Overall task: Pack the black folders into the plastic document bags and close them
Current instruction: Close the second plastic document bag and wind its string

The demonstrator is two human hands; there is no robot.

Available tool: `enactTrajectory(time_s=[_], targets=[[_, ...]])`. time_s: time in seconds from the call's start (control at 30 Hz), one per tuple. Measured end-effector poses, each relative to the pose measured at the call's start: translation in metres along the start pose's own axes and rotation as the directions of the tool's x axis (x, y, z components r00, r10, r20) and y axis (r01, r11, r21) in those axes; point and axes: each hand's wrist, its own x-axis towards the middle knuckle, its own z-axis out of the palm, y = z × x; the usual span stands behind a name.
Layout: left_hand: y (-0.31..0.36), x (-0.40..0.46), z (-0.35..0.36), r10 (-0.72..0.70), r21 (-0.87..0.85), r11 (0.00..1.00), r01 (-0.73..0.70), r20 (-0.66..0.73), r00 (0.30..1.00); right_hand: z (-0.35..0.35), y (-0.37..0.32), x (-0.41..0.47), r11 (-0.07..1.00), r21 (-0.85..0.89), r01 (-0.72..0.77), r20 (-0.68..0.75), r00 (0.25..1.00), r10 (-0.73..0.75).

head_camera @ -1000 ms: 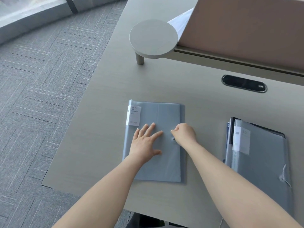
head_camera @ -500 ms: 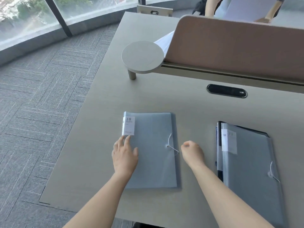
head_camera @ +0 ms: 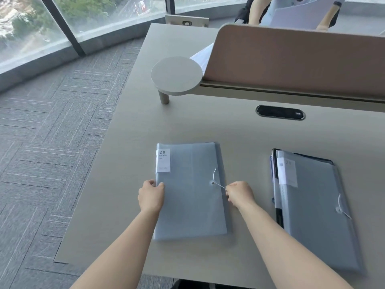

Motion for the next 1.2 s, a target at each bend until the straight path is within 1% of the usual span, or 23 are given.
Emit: enactTrajectory(time_s=[0.1,0.17,0.23,0.3,0.37,0.67,0.97,1.2], targets=[[0.001,0.003,0.0,-0.019,-0.049,0.999,0.02,0.025,1.0,-0.001,-0.002,-0.003,0.999,0.018,-0.028,0.003,1.0,0.027],[0.003,0.0,-0.002,-0.007,-0.077,0.997,0.01,0.039,0.999,-0.003,-0.005,-0.01,0.999,0.037,-0.035,0.011,0.999,0.035],[0.004,0.001,-0.004,-0.016,-0.1,0.995,0.022,0.06,0.998,-0.001,-0.003,-0.011,0.999,0.019,-0.038,0.033,0.999,0.037],[0.0,0.003,-0.006,-0.025,-0.121,0.992,0.032,0.057,0.998,0.003,0.002,-0.009,1.0,0.015,-0.027,0.04,0.999,0.027],[-0.005,0.006,-0.008,-0.024,-0.163,0.986,0.035,0.068,0.997,0.005,0.004,-0.011,1.0,0.016,-0.01,0.018,1.0,0.01],[-0.001,0.012,-0.014,0.047,-0.305,0.952,-0.012,0.108,0.993,-0.01,-0.007,-0.027,0.99,0.111,0.084,-0.051,0.996,-0.079],[0.035,-0.013,-0.001,0.167,-0.385,0.916,-0.117,0.099,0.981,-0.052,-0.003,-0.031,0.962,0.205,0.179,-0.137,0.979,-0.153],[0.077,-0.059,0.037,0.248,-0.435,0.881,-0.186,0.089,0.965,-0.111,0.019,-0.031,0.921,0.293,0.257,-0.215,0.956,-0.199]])
